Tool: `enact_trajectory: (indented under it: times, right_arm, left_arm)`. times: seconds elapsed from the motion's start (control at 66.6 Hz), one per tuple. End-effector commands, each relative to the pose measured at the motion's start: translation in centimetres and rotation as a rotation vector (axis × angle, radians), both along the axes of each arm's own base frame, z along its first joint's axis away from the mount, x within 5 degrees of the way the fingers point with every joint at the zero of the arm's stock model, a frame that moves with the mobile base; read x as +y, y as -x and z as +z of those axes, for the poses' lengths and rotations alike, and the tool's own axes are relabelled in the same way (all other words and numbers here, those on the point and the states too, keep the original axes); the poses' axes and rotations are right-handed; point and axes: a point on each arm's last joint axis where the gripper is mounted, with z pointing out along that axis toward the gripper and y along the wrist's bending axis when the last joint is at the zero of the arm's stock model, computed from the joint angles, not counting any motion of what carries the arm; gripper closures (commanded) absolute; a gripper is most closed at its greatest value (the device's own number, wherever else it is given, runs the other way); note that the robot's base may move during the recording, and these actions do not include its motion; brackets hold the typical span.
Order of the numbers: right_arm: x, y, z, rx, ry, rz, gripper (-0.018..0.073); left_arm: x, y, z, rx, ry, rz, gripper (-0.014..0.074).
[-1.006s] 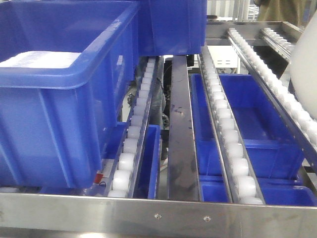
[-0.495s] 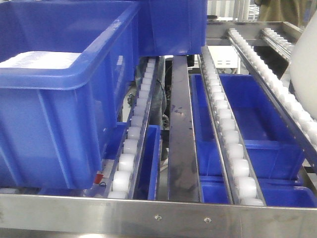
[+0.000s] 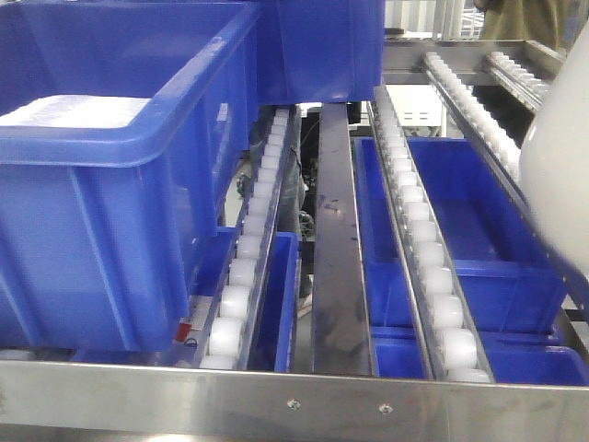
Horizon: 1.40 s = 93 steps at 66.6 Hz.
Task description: Move white bin to right shelf second layer
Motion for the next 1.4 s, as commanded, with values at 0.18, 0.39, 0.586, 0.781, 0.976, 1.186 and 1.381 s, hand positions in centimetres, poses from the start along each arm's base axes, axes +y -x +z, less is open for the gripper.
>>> enact_trajectory:
  times: [0.18,0.39,0.586,0.781,0.976,1.186,1.381]
  right_arm:
    - [0.2,-4.5,-0.5,-0.072,-0.045,-0.022,0.0491]
    - [0.2,-6.2,-2.1,-0.026,-0.044,-0.027,0.0491]
    - [0.2,-7.3,-3.3,0.007,-0.054,-0.036,0.0491]
    - [0.2,-8.0,-4.5,0.056,-0.056,-0.040,0.0491]
    - [0.2,-8.2,-4.6,0.057,-0.055,-0.041,0.0490]
    - [0.2,-8.2,-4.6,0.058,-0.055,-0.041,0.0421]
    - [0.2,-8.1,-4.7,0.068,-0.055,-0.040,0.0278]
  left_arm:
    - [0.0,0.0,-0.4,-0.059,0.016,-0.003,0.0512]
    - [0.0,0.0,-0.4,-0.059,0.016,-0.003,0.0512]
    - [0.0,0.0,-0.4,-0.059,0.016,-0.003,0.0512]
    - [0.0,0.0,-0.4,-0.059,0.016,-0.003,0.0512]
    - [0.0,0.0,-0.4,-0.059,0.016,-0.003,0.0512]
    - [0.0,0.0,-0.4,-0.059,0.016,-0.003,0.0512]
    - [0.0,0.0,-0.4,-0.059,0.016,-0.003,0.0512]
